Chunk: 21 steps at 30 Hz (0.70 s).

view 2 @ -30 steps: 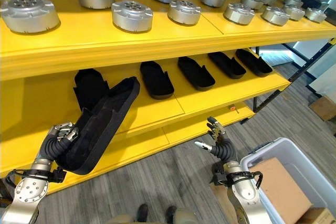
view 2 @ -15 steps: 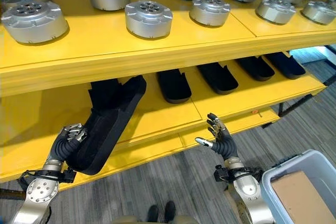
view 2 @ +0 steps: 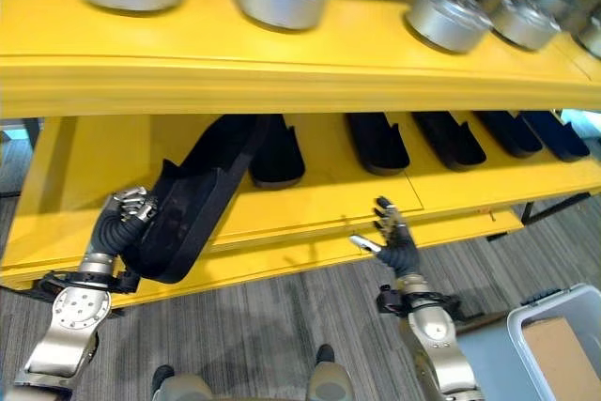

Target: Move parts from the plastic box to the shelf.

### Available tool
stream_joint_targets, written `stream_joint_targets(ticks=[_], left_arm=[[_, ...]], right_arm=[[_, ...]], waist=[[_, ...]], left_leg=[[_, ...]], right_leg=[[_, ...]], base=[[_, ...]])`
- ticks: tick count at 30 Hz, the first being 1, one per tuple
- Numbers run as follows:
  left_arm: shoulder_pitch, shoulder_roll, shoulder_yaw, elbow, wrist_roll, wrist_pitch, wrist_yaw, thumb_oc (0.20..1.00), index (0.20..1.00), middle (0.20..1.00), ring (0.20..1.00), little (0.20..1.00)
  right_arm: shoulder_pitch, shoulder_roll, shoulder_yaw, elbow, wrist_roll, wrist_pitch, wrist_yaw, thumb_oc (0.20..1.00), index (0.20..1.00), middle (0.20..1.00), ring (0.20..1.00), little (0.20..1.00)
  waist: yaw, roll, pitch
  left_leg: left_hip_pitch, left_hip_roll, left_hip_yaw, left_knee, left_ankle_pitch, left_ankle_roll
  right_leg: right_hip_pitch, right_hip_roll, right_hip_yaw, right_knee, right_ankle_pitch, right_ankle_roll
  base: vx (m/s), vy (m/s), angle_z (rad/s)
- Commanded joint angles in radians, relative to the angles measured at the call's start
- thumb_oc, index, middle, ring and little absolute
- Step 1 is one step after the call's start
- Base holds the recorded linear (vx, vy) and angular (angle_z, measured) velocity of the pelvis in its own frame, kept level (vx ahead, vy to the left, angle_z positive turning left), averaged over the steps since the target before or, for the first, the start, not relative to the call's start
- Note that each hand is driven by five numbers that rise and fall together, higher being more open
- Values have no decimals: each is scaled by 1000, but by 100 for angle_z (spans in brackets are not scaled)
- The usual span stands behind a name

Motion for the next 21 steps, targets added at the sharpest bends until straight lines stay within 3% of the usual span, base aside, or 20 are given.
stream_joint_targets(ticks=[1,10,17,21], left_arm=[[1,-14,4,-102,-30,-87,17,200,200,200,200,200],[27,-8,35,-111,1,-82,31,200,200,200,200,200],[14,-14,33,-90,15,-71,43,200,200,200,200,200],[-83,-18,-5,-10,31,-48,93,200,200,200,200,200]], right_arm=[[-16,-62,-92,-39,17,-53,-14,1000,1000,1000,1000,1000],[19,-41,-90,-39,-3,-32,5,1000,1000,1000,1000,1000],[17,-36,-67,-51,0,-25,19,1000,1000,1000,1000,1000],[-6,-31,-35,-72,29,-22,18,1000,1000,1000,1000,1000]], waist=[[-6,89,-75],[9,40,-105],[18,13,-101],[23,-20,-42]], left_leg=[[5,-44,-1,-109,109,96],[-3,-117,10,-133,82,110],[-9,-119,15,-135,75,115],[-64,-116,13,-84,69,113]], right_leg=[[7,37,-47,108,-209,20],[74,-22,-89,-26,-120,55],[73,-18,-89,-39,-124,59],[35,-10,-82,-15,-138,52]], base=[[48,228,19],[38,148,10],[8,14,8],[-90,-30,3]])
